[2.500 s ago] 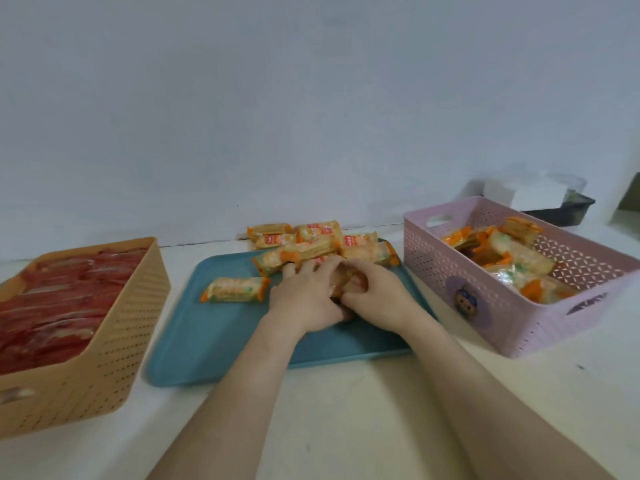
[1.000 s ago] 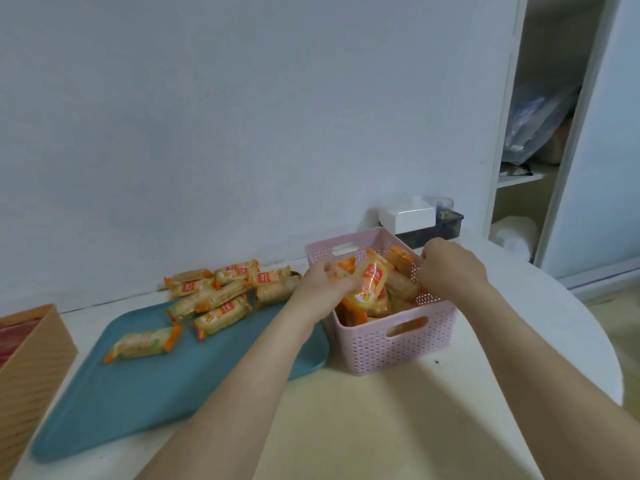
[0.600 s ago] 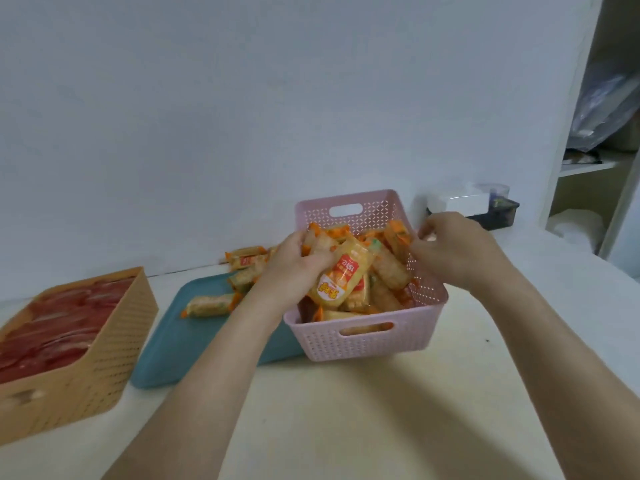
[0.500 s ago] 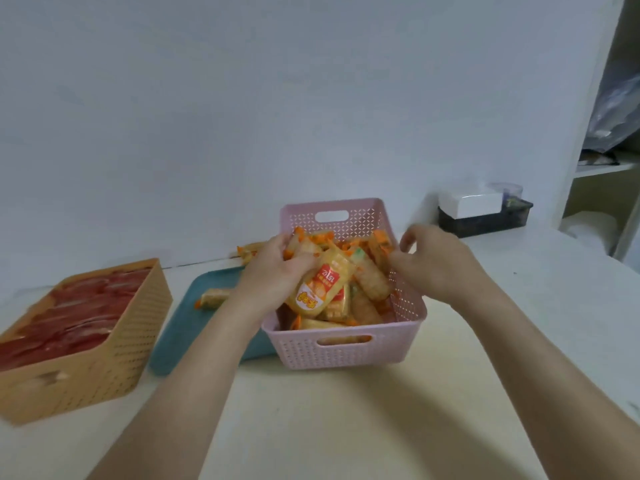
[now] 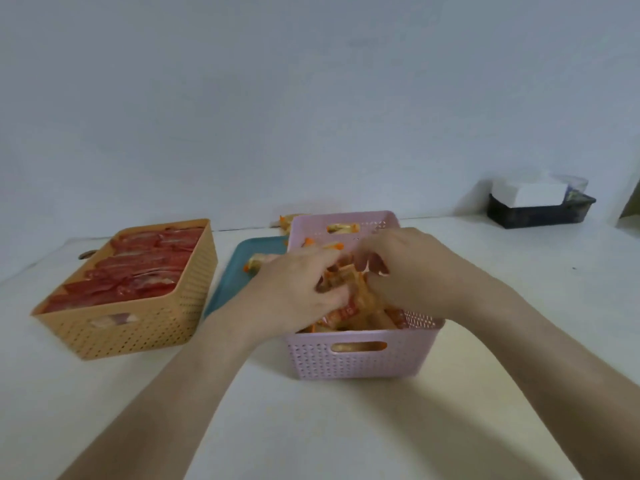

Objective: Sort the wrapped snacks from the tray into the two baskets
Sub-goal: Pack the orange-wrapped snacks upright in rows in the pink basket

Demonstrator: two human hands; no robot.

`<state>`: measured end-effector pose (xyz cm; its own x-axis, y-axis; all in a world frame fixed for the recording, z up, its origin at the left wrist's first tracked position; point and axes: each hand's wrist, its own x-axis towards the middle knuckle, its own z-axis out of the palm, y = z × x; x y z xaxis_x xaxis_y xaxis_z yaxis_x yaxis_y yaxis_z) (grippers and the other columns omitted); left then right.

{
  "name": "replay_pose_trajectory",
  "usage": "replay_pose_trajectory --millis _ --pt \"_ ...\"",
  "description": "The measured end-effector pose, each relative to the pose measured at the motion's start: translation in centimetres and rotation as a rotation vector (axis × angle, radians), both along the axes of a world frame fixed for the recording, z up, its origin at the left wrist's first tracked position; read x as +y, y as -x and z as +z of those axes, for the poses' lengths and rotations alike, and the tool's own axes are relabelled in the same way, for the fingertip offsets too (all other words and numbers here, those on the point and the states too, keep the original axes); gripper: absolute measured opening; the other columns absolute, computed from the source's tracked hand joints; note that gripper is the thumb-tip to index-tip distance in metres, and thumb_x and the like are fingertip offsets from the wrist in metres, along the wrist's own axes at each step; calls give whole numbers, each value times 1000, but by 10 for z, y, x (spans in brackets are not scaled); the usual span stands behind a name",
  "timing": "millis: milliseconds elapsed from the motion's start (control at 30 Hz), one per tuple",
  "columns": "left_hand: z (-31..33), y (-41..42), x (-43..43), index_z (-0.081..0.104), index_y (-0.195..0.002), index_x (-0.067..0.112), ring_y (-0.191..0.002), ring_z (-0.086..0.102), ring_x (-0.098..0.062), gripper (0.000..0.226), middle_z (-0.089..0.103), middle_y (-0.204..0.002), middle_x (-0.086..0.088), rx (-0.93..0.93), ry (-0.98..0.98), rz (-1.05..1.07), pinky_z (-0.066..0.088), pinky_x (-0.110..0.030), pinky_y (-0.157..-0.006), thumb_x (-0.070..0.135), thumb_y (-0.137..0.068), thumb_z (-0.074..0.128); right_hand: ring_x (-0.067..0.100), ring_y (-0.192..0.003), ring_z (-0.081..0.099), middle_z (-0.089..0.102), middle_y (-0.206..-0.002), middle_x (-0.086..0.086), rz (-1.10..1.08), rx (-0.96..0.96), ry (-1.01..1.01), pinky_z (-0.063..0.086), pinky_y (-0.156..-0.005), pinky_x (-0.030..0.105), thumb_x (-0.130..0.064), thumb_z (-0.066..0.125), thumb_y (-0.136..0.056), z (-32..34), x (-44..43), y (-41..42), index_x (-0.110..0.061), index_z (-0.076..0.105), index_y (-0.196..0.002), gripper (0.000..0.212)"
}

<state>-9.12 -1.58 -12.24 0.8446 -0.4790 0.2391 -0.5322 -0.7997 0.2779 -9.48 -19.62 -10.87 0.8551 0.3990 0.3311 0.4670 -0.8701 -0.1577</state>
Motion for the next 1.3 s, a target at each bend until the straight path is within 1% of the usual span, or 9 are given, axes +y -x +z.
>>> replay_pose_trajectory --millis 100,233,333,567,733,833,967,1133,1300 --pt "1 2 5 60 -106 30 -88 41 -3 39 53 -99 12 28 -7 -72 42 -36 -89 59 -80 61 -4 -61 55 58 -67 -13 156 328 -159 43 -59 11 -10 57 -86 8 3 -3 -19 68 -91 16" --pt "-4 3 9 56 -129 29 -100 36 1 73 47 -117 16 12 -25 -19 34 -21 -93 61 -65 74 17 -65 67 65 -77 7 176 653 -525 60 -66 35 -13 54 -96 -3 2 -5 -12 60 -91 8" --pt "-9 5 11 62 -119 36 -90 48 3 53 54 -102 19 -36 64 -42 44 -25 -84 52 -70 75 18 -65 67 62 -84 14 184 711 -588 60 -67 34 2 47 -94 -8 -1 -5 -11 56 -90 17" --pt "-4 9 11 69 -100 35 -89 56 -4 39 65 -92 16 -10 -147 -91 50 -35 -77 61 -70 69 0 -61 63 70 -72 -7 238 648 -98 50 -61 15 0 62 -78 -5 3 -6 -16 67 -89 20" --pt "-11 12 18 69 -83 32 -66 53 0 23 55 -64 15 -57 100 -59 39 -17 -58 49 -69 78 2 -66 66 73 -75 -5 247 611 -112 55 -70 25 -6 70 -77 -11 0 -7 -18 66 -82 13" --pt "-14 15 32 63 -81 34 -59 55 -8 20 57 -63 9 -114 325 -20 48 -27 -55 50 -72 72 11 -74 69 73 -81 -2 299 562 -152 56 -77 37 -15 72 -79 -16 -1 -8 -16 68 -95 16" --pt "-23 21 25 61 -110 27 -63 52 -2 35 52 -68 15 -217 396 -12 43 -17 -57 45 -80 55 9 -67 61 67 -76 1 349 495 -167 52 -68 29 -21 76 -79 -16 4 -6 -19 67 -91 15" --pt "-30 22 19 59 -101 18 -54 44 1 29 44 -59 15 -235 429 31 29 -7 -50 39 -81 57 -13 -62 52 55 -59 -34 379 495 183 38 -56 7 -26 64 -86 -17 13 1 -38 67 -103 21" --pt "-20 22 23 53 -87 26 -48 46 -3 17 54 -65 15 -159 403 -54 29 -7 -45 40 -77 56 10 -71 50 56 -83 -15 260 232 436 43 -60 24 -42 60 -86 -15 16 0 -35 61 -113 27"
